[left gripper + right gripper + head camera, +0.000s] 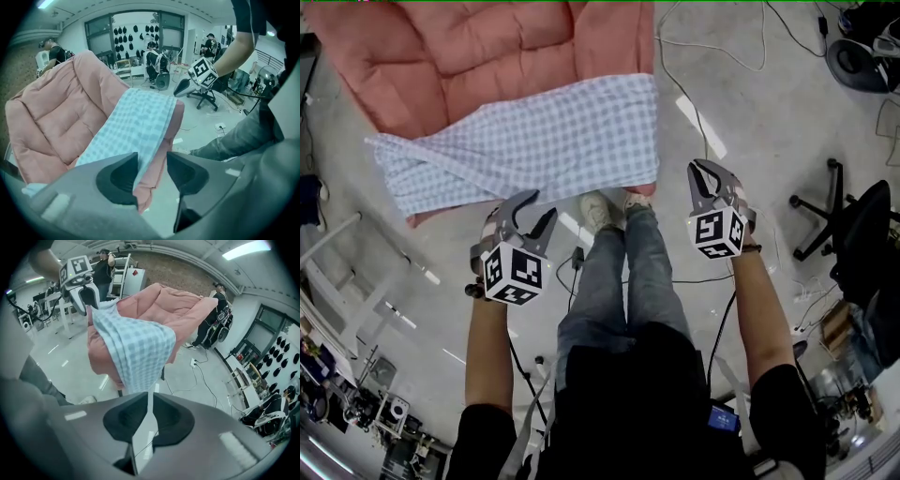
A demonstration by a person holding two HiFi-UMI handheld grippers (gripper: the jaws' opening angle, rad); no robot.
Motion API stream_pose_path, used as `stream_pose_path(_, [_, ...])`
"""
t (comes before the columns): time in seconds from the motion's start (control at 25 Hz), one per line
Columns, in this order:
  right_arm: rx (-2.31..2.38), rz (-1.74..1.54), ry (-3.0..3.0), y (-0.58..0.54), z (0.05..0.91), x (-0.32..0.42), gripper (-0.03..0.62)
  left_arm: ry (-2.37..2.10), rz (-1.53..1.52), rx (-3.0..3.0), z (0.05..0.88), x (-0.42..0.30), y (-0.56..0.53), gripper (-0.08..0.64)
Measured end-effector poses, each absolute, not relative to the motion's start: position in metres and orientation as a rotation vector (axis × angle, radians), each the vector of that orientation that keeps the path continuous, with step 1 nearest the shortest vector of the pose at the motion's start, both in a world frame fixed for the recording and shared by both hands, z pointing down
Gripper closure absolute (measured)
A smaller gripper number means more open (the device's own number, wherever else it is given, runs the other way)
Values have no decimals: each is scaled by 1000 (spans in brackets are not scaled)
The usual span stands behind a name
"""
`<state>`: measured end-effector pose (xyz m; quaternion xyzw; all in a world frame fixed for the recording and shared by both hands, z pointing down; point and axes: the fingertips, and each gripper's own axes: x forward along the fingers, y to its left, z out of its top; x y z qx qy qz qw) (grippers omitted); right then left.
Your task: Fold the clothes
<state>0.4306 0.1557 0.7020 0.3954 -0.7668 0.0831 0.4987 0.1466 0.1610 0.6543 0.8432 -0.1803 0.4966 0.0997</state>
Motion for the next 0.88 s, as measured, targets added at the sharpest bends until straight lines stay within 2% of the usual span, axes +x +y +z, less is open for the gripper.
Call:
stream_pose_path(0.04, [957, 194, -1861, 153, 699, 430, 546, -529, 1459, 2494, 653, 148, 161, 343])
stream_pose_path(0.16, [963, 185, -1880, 148, 687, 426, 499, -546, 1423, 2496, 649, 150, 159, 323])
stream_pose_path(0.44, [980, 123, -1952, 122, 636, 403, 491, -632, 1400, 2471, 622, 142, 145, 267])
stream_pose_path(0.88, [841, 9, -2169, 44, 539, 317, 491, -951, 1303, 2327, 534, 82, 114, 290])
